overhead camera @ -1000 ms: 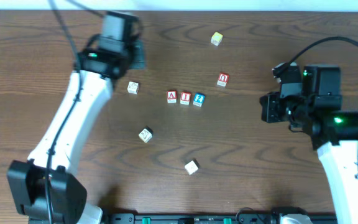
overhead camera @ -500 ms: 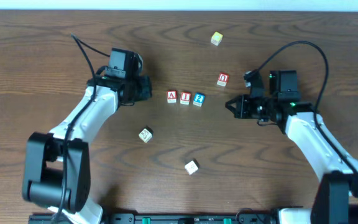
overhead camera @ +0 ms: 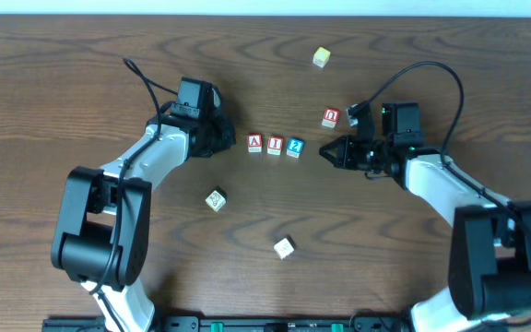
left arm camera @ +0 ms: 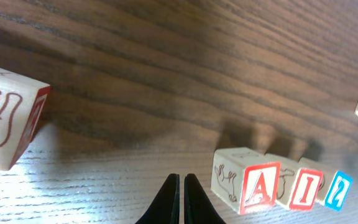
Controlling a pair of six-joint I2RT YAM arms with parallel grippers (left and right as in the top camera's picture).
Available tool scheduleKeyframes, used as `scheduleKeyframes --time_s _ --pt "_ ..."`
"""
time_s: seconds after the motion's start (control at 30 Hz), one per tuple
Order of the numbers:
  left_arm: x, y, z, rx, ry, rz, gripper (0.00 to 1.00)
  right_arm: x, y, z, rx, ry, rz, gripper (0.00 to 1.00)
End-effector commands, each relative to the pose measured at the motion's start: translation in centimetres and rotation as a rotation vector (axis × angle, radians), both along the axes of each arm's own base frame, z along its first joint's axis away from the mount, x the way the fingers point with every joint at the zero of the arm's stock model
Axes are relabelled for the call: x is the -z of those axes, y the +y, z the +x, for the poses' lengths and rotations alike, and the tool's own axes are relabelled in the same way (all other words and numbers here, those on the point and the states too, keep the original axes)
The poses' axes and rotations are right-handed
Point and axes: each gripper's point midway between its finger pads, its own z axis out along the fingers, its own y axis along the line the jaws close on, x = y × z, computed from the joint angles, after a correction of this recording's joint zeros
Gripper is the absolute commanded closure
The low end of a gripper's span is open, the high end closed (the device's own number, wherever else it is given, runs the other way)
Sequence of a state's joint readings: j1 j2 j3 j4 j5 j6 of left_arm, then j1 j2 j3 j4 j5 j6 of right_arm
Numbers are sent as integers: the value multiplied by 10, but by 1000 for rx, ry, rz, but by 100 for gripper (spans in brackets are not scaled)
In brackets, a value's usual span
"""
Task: Spell out Ai2
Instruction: 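Bring the left gripper to the 'A' end and right gripper to the '2' end, then push the blocks together from both ends to straighten the row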
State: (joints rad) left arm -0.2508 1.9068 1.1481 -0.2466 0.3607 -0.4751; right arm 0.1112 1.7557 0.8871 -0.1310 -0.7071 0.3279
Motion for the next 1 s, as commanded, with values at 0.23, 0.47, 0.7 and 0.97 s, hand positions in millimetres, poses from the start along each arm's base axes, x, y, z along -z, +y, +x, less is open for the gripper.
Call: scheduleKeyframes --time_s 0.23,0.47,0.7,0.97 --pt "18 -5 1 -37 43 -32 94 18 20 0 -14 52 44 98" --pt "14 -17 2 -21 24 -56 94 20 25 5 -4 36 41 99" --pt "22 -19 0 -31 44 -51 94 26 23 11 18 26 23 98" --pt "23 -21 4 -51 45 -71 94 36 28 17 10 60 51 98"
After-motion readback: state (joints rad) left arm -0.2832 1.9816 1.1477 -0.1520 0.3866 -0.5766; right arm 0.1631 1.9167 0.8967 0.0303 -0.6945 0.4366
